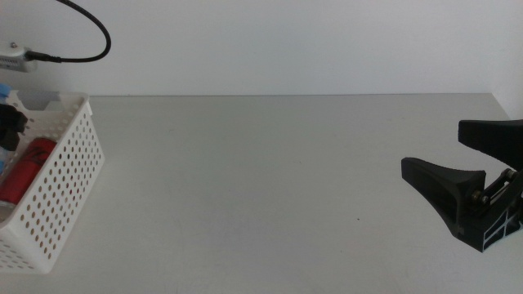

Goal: Use arms to grab the bottles and put them into the dustbin to the left of the table.

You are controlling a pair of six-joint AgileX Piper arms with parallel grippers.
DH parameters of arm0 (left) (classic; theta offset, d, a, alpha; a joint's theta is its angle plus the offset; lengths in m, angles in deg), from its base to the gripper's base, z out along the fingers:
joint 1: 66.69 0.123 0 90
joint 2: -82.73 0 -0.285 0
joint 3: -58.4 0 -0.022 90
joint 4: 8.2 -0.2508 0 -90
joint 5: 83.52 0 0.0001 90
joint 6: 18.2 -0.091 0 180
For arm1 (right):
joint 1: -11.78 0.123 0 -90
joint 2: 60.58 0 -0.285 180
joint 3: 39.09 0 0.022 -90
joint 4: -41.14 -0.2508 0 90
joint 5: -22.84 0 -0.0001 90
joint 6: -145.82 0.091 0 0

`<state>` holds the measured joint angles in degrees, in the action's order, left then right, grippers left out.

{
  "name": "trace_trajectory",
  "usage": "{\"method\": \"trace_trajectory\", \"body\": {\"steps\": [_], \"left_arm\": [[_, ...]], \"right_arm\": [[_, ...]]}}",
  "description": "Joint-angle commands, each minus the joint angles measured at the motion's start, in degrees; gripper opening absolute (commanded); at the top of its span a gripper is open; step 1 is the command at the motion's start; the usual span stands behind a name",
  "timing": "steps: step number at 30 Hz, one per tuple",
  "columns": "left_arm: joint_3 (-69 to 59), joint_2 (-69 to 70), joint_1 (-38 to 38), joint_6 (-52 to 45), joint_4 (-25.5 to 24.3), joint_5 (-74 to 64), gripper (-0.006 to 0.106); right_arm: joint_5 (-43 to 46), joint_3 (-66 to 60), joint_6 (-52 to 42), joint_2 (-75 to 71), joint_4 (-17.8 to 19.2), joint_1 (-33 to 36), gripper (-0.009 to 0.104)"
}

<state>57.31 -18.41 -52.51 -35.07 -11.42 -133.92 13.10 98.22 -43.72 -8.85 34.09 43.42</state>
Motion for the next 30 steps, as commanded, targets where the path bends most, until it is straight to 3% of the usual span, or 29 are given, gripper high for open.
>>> {"method": "trace_trajectory", "body": {"steps": [1, 5, 16, 30], "left_arm": [[2.4, 1.3, 0.0, -0.2, 0.2, 4.5, 0.016], [2.4, -0.4, -0.1, -0.3, 0.9, 4.6, 0.029], [2.4, -1.3, -0.2, -2.8, 5.2, 5.7, 0.092], [2.5, 6.5, -2.3, -1.3, 5.1, 4.4, 0.094]], "right_arm": [[4.1, 1.7, -0.5, -0.3, 0.4, 0.0, 0.075], [4.1, 1.7, -0.5, -0.3, 0.4, 0.0, 0.075], [4.1, 1.7, -0.5, -0.3, 0.4, 0.0, 0.075], [4.1, 1.7, -0.5, -0.3, 0.4, 0.0, 0.075]]}}
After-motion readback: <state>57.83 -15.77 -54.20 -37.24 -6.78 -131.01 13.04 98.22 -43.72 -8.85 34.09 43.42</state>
